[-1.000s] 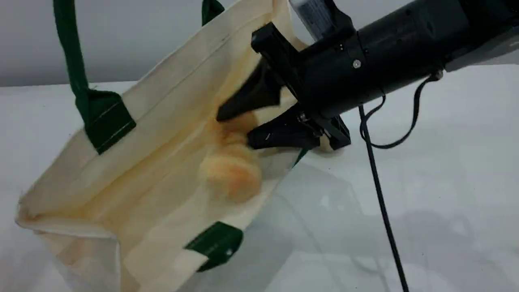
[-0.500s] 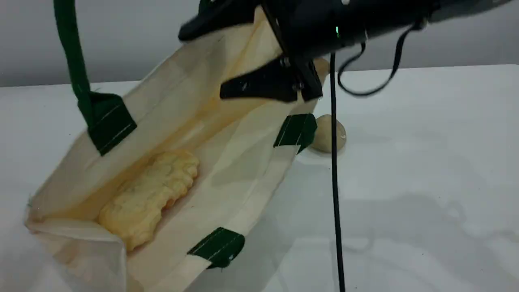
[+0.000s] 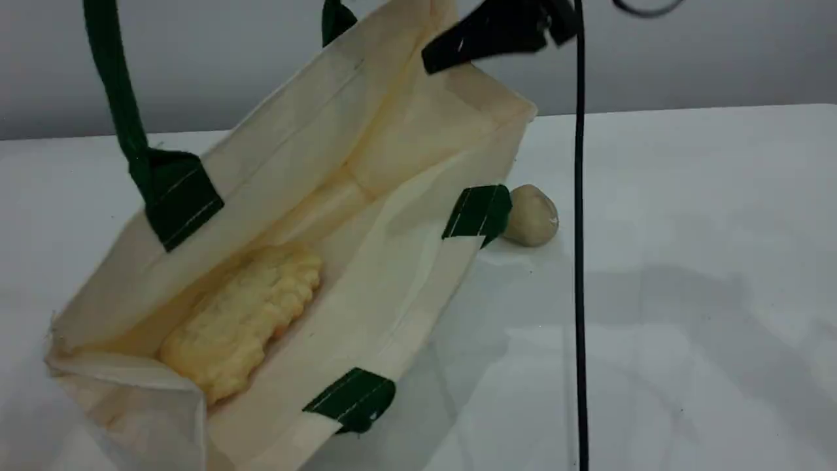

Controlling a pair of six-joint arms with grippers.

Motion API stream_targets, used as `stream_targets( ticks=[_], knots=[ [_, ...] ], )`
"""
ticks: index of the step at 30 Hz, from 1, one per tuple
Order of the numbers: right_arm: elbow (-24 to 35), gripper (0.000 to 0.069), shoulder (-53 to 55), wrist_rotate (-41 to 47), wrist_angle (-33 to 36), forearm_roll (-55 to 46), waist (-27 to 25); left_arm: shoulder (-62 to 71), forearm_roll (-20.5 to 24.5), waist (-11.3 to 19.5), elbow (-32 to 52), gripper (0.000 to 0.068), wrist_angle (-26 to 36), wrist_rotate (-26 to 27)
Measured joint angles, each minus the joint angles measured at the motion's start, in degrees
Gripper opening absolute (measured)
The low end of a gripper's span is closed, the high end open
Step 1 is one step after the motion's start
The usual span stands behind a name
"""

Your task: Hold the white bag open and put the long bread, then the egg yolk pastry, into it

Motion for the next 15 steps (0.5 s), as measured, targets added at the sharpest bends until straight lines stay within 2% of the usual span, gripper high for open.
stream_targets(
  ticks=[9,15],
  knots=[
    [-10.0,0.0568,0.0,12.2,-0.9,-18.8,-4.3,0.0,-0.2,0.0,0.0,0.0080,0.0,0.0],
    [-10.5,0.0568,0.0,17.7,-0.7,-32.5,-6.5,0.0,-0.3,0.0,0.0,0.0080,0.0,-1.1]
  ],
)
